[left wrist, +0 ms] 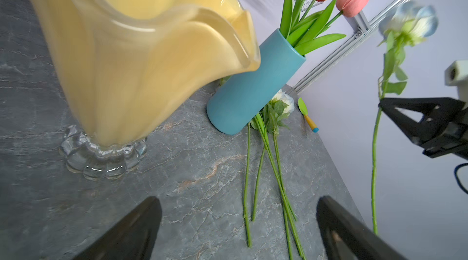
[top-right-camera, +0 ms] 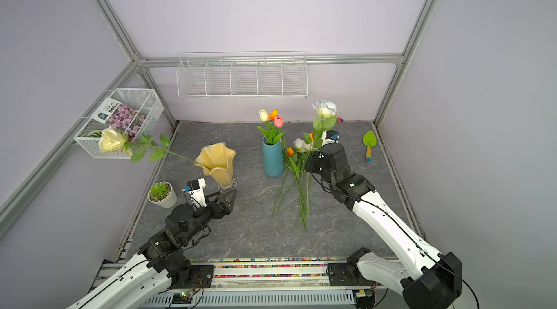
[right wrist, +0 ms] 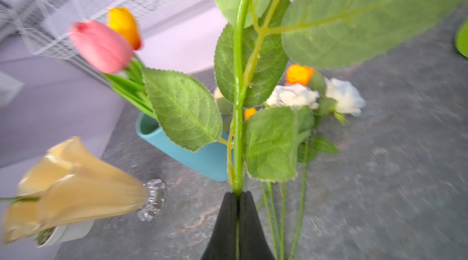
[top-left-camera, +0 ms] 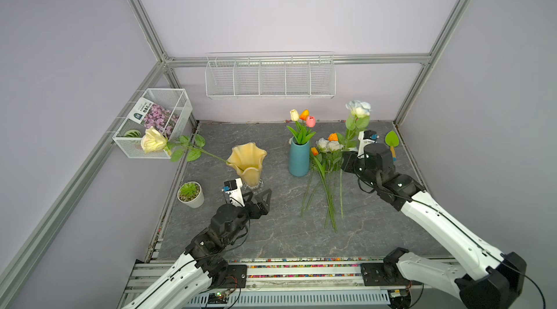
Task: Arrange the flowers in different vases according to their variety
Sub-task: Pick up the flower at the center of the board, then insert the flower into the vase.
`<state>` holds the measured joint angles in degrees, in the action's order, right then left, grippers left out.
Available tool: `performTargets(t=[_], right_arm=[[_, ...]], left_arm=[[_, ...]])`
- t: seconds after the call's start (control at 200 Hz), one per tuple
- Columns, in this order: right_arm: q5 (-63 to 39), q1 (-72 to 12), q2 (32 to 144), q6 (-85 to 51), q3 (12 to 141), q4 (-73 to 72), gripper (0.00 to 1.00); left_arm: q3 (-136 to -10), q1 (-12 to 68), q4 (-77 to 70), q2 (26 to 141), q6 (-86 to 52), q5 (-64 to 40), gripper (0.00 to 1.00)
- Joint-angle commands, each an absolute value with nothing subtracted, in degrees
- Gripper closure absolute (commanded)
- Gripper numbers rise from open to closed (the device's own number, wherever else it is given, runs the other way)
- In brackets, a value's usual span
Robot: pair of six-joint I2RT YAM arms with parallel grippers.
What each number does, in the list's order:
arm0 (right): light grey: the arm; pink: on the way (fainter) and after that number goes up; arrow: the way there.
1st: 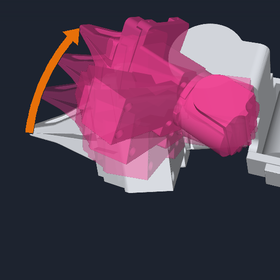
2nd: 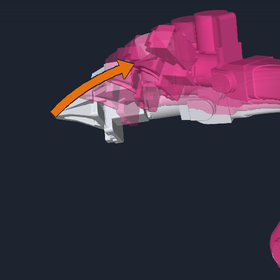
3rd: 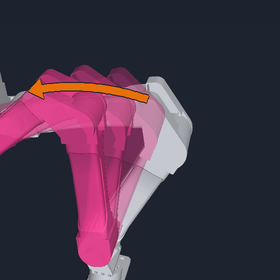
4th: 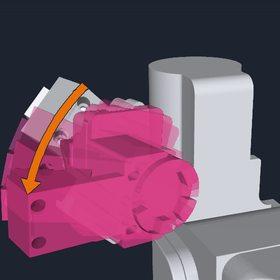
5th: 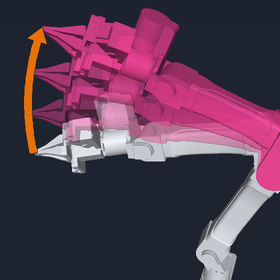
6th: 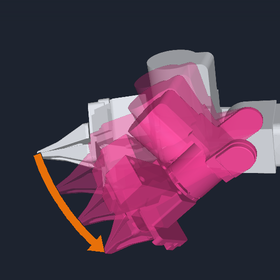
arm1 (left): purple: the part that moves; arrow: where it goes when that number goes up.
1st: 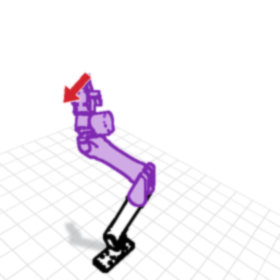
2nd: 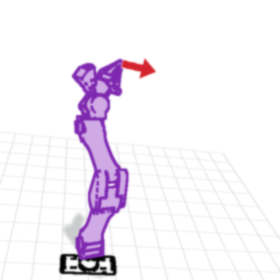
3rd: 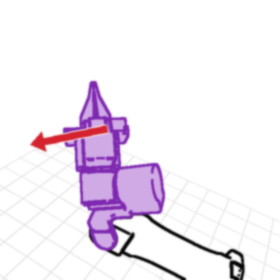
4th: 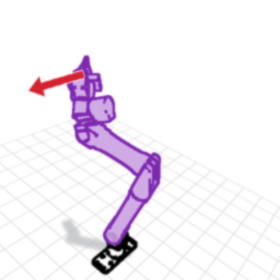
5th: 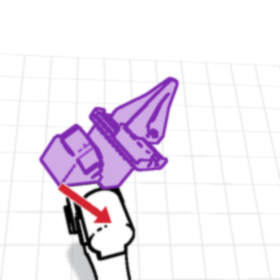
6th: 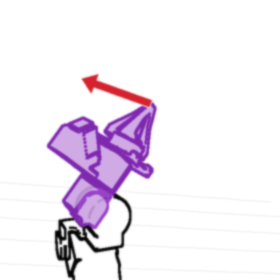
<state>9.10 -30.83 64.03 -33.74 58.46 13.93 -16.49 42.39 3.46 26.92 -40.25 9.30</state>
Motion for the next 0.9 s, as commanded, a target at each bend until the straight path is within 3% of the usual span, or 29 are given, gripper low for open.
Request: performTargets(t=[0.0, 0.445, 0.895], right_arm=[[3.7, -33.6, 66.6, -28.5, 62.0, 1.3, 1.0], [-3.2, -44.5, 94.0, -23.6, 90.6, -22.0, 1.0], [-4.3, -50.5, 117.6, -20.7, 115.5, -28.9, 1.0]], left_arm=[[-16.7, 42.5, 4.0, 26.5, -40.8, 10.6, 0.0], [-15.8, 42.5, 8.1, 20.2, -41.0, 9.0, 0.03], [-14.7, 42.5, 12.7, 14.4, -42.9, 11.5, 0.0]])
